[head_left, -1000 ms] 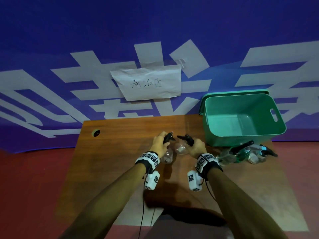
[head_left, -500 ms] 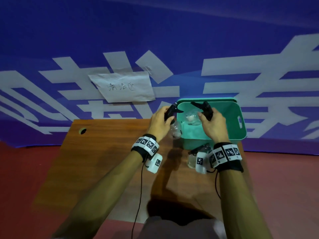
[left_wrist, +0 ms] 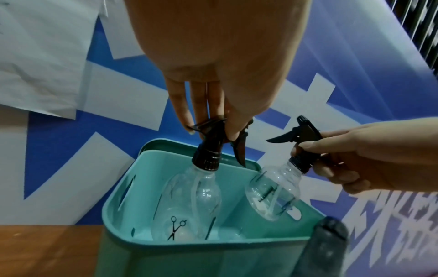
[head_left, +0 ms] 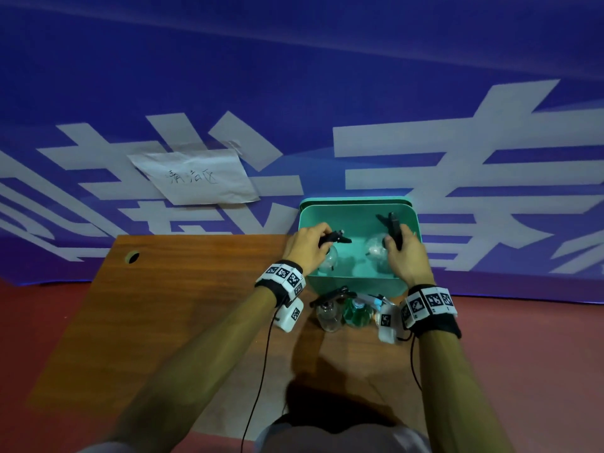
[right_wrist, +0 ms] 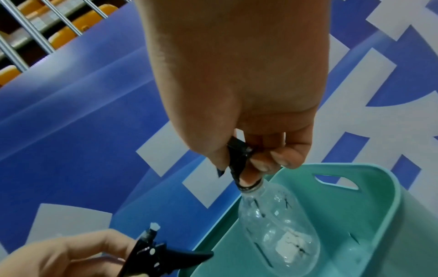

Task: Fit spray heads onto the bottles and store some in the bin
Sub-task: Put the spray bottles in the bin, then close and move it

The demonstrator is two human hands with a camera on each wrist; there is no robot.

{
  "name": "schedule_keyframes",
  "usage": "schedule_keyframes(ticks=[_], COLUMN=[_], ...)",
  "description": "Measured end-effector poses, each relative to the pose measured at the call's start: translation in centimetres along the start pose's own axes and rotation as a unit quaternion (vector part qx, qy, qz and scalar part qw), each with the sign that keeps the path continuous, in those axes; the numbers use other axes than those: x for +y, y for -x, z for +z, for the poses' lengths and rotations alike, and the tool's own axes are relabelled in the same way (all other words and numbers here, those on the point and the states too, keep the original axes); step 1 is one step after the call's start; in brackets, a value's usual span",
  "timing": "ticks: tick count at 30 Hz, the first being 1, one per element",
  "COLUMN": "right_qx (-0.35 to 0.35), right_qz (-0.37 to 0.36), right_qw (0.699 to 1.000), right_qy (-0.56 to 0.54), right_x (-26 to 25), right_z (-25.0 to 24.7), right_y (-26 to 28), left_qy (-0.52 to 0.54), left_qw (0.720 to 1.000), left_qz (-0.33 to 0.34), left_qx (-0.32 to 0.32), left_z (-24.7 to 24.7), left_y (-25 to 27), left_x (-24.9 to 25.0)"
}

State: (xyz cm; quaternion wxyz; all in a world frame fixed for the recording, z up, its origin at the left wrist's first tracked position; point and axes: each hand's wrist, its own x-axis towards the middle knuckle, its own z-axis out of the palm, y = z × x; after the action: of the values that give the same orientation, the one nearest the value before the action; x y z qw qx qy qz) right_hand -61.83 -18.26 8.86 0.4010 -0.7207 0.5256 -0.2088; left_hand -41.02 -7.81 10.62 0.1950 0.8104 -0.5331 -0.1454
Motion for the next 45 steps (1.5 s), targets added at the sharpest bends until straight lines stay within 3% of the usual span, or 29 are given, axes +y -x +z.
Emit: schedule_keyframes(ticks=[6,12,18,30,36,45], right_qx=[-0.051,-0.012,-0.116,-0.142,-0.098,-0.069], right_qz=[0.037,0.016,0.09,0.143,0.143,0.156], right_qw=[0.998,1.0,0.984,0.967,0.978,0.971], right_qy=[0.009,0.024,0.1,0.157,0.118,0.169], right_x=[2.3,4.9,7.4,7.7,7.5,6.8], right_z=[1.6,3.1,4.7,6.8,6.7,6.5], right_y=[-3.9,-4.9,-5.7,-5.7,-5.6,-4.7], left_qy=[-0.071,-0.124,-0.142,-0.19,-0.204,-0.2], left_qw=[0.995,0.983,0.973,0.964,0.962,0.961], left_qz=[-0.009,-0.008,-0.022,0.026,0.039,0.033], left_qx=[-0.065,-0.137,-0.182,-0.186,-0.177,-0.188], left_z=[2.1,4.5,6.3,7.9,7.8,8.0], left_y=[-2.7,-4.6,-5.2,-5.3,-5.8,-6.5], left_x=[-1.2,-2.7,-3.5,-3.7,-3.2,-2.7])
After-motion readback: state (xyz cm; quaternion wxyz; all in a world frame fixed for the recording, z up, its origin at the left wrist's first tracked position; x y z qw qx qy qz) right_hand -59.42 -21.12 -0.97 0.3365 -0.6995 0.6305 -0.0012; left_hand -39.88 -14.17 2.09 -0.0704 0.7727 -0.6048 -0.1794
